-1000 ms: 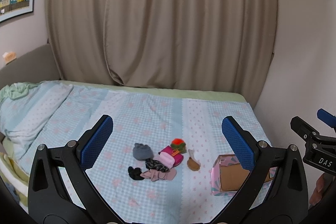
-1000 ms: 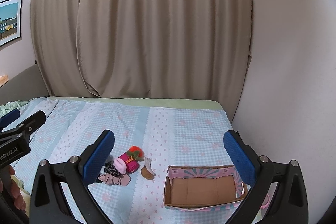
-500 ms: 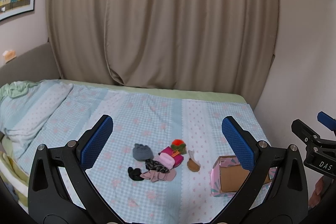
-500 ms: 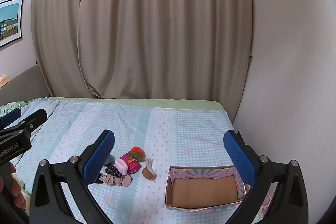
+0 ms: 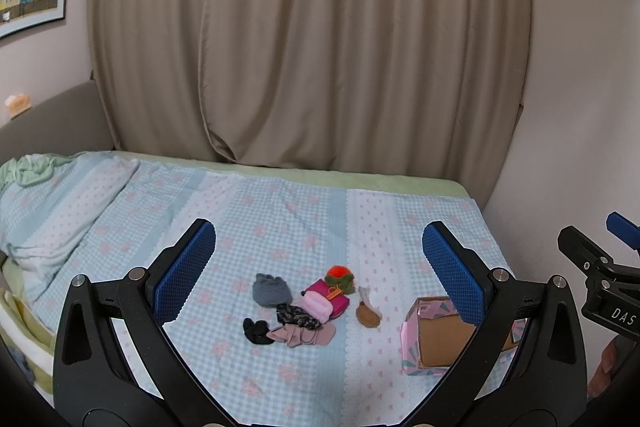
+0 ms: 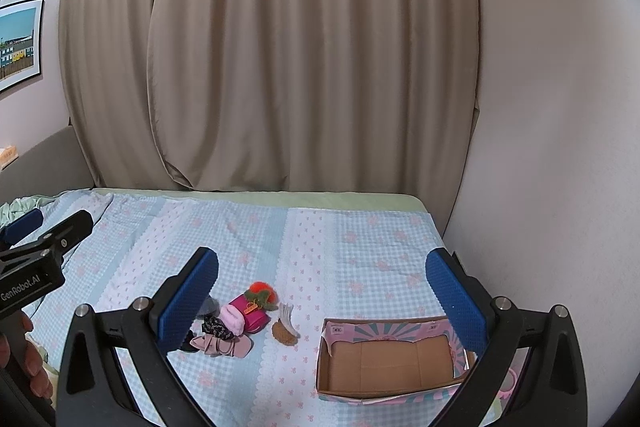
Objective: Organize soft objects
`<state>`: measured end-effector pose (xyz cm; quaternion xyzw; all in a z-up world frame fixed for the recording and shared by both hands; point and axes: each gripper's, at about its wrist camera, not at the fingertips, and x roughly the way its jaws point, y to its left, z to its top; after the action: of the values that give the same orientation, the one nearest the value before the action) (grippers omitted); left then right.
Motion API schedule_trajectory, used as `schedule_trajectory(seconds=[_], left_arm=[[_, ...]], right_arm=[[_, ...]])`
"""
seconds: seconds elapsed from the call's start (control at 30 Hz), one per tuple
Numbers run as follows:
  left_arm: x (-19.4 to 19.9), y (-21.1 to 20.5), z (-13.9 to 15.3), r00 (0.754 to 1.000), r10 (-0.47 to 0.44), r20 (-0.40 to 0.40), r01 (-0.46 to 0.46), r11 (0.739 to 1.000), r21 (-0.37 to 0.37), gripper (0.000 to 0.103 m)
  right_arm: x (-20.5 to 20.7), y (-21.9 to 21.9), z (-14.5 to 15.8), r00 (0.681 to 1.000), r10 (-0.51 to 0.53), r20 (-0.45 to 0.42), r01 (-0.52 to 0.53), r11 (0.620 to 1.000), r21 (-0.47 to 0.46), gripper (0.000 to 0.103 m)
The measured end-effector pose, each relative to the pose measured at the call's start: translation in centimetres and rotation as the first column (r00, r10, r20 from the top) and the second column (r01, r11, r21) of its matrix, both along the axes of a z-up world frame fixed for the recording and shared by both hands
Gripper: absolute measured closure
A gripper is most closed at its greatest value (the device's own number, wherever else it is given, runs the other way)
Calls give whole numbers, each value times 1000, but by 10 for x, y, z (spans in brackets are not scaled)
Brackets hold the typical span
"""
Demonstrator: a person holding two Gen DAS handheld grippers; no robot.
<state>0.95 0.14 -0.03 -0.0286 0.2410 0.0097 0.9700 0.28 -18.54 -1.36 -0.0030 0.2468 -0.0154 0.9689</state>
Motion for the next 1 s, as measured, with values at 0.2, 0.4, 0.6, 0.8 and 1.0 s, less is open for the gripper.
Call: schedule_trajectory(seconds=[0.2, 0.4, 0.6, 0.8, 1.0], left_arm=[[0, 0, 0, 1000, 0, 0, 0, 1000, -2, 0], [1, 1, 0, 1000, -2, -1, 2, 1000, -5, 0], [4, 7, -1, 1000, -5, -4, 5, 1000, -17, 0], [8, 40, -3, 999, 39, -16, -39, 998, -40, 0], [34, 87, -24, 993, 57, -101, -62, 996, -56, 0]], right_arm=[[0, 0, 0, 1000, 0, 0, 0, 1000, -1, 0], [-1, -1, -1, 1000, 0, 1, 0, 1000, -1, 0], [1, 4, 0, 1000, 5, -2, -5, 1000, -8, 0], [13, 17, -6, 1000, 4, -26, -5, 1000, -8, 0], [36, 43, -31, 995, 8, -103, -3, 999, 43, 0]])
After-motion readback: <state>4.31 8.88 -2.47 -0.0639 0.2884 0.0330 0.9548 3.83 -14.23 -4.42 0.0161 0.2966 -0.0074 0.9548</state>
